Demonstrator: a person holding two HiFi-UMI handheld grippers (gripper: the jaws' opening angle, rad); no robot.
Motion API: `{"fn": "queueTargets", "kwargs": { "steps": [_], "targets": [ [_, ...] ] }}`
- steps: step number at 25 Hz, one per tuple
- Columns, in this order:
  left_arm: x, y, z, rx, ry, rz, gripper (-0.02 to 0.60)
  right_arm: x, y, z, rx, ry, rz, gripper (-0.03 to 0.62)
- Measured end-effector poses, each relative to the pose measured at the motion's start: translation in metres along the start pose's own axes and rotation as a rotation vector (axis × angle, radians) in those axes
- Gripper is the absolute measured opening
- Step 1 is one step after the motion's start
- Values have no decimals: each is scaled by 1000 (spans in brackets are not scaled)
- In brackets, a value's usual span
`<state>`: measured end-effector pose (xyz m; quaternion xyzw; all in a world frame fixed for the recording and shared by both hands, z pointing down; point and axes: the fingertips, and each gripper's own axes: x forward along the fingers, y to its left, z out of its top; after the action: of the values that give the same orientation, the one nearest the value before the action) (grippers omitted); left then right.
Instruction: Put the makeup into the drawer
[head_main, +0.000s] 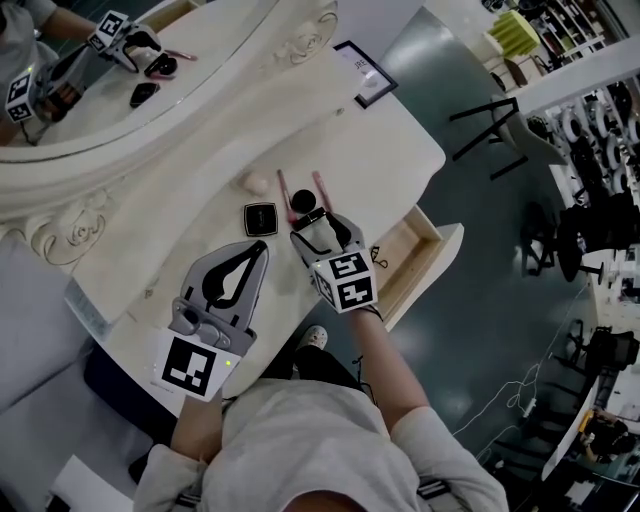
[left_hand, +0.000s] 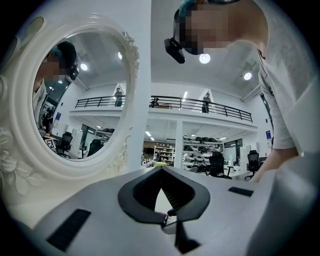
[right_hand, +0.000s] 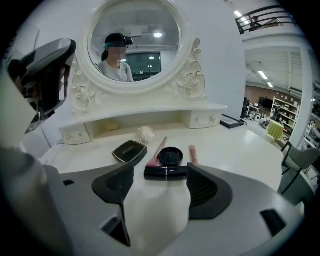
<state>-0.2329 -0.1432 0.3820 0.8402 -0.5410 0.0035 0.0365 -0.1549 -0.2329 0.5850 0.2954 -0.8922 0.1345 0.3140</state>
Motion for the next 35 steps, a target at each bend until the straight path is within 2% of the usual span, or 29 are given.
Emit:
{"fn": "queueTargets", "kwargs": {
  "steps": [11, 22, 35],
  "targets": [
    [-5, 14, -10, -10, 11, 23, 12, 26, -9, -10, -43, 62, -24, 316],
    [-9, 19, -9, -12, 15, 32, 12, 27, -5, -12, -85, 76, 7, 314],
    [2, -2, 2, -1, 3, -7, 12, -29, 8, 27, 21, -117, 51, 314]
  ]
}}
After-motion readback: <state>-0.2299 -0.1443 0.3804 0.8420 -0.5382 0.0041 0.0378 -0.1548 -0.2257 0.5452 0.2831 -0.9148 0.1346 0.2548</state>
